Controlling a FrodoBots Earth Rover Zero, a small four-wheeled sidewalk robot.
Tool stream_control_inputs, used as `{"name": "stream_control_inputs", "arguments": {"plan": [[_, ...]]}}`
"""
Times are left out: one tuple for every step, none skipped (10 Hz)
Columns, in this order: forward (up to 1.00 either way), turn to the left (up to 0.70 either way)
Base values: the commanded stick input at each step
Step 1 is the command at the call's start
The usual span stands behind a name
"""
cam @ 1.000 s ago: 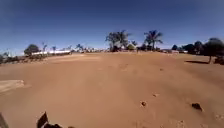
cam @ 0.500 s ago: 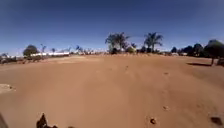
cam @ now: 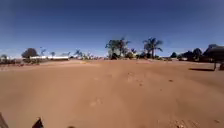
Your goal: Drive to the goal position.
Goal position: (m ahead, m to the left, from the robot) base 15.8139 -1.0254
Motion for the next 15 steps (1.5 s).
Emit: {"name": "stream_control_inputs", "arguments": {"plan": [[0.7,0.0],[0.7,0.0],[0.7,0.0],[0.7,0.0],[0.7,0.0],[0.7,0.0],[0.7,0.0],[0.7,0.0],[0.7,0.0],[0.7,0.0],[0.7,0.0],[0.7,0.0],[0.7,0.0],[0.7,0.0],[0.7,0.0]]}}
